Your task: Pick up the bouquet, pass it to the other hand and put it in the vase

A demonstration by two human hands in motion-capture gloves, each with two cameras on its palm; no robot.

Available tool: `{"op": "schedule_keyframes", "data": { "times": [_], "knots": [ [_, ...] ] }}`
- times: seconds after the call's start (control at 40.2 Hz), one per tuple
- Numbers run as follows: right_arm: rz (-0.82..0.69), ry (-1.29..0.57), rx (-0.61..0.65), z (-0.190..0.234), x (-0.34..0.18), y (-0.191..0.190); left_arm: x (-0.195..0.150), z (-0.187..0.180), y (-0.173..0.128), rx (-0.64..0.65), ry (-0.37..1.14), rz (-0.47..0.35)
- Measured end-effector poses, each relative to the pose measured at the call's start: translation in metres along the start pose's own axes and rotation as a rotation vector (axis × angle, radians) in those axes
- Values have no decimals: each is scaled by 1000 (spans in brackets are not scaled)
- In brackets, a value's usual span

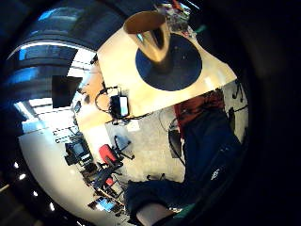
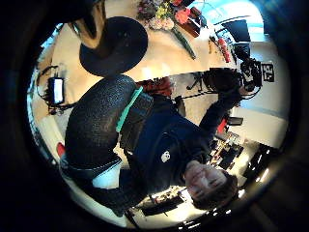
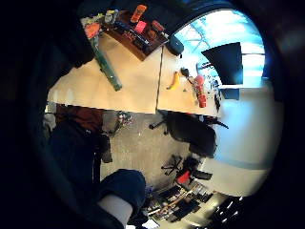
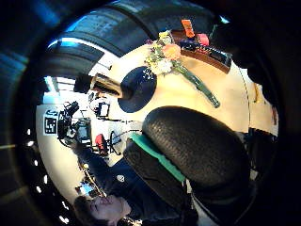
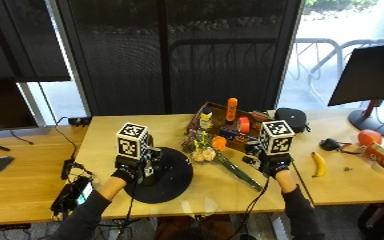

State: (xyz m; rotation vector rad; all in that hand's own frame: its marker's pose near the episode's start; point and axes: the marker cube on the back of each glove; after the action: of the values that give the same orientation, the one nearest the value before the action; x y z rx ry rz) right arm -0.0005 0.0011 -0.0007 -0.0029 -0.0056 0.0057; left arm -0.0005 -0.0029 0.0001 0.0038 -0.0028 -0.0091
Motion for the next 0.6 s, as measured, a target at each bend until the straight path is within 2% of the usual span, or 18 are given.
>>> {"op": "schedule_keyframes", "data": {
  "times": [0.423,0.597],
  "knots": [
    [15,-16,55,-8,-5,2,-2,9,-2,9,28,-1],
    [26,-5,85,-13,-10,-2,-8,13,-3,82,44,-34]
  ]
}}
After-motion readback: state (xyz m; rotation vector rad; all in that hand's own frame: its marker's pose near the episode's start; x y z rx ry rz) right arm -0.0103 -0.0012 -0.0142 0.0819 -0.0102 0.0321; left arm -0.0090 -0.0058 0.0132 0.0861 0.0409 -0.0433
